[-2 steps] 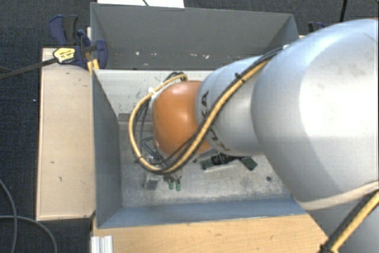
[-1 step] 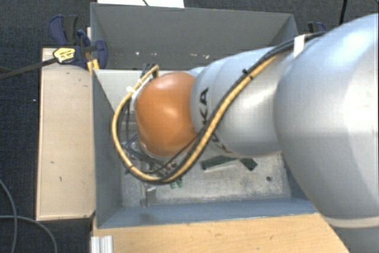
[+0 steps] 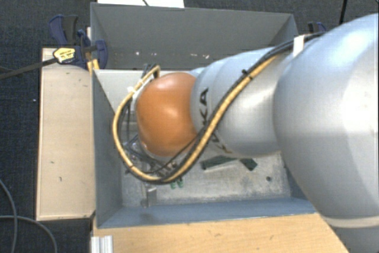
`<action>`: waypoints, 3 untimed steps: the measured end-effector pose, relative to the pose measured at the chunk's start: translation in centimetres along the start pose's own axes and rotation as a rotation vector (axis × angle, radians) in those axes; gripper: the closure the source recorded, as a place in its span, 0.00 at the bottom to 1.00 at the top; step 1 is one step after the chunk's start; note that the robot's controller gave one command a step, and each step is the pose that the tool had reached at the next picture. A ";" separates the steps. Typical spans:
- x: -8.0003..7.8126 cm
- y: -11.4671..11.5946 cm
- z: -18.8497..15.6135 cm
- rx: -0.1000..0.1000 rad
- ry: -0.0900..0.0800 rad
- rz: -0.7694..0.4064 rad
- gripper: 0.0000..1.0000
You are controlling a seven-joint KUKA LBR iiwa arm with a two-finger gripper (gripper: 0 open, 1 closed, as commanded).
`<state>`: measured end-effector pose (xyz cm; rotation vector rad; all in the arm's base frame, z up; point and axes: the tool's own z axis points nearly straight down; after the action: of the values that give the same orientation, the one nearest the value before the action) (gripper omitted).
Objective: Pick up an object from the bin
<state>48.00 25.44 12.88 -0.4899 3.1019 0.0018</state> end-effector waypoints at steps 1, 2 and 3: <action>0.3 -3.0 -2.4 0.000 -0.001 0.043 0.00; -0.5 -5.3 -6.2 0.000 0.000 -0.103 0.00; 0.6 -10.6 -2.7 0.001 -0.008 -0.038 0.00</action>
Offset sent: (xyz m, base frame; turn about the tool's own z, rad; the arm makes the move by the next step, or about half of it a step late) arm 0.0262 -0.0563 0.0734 -0.1271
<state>50.65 15.14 15.53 -0.5478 3.0841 0.0025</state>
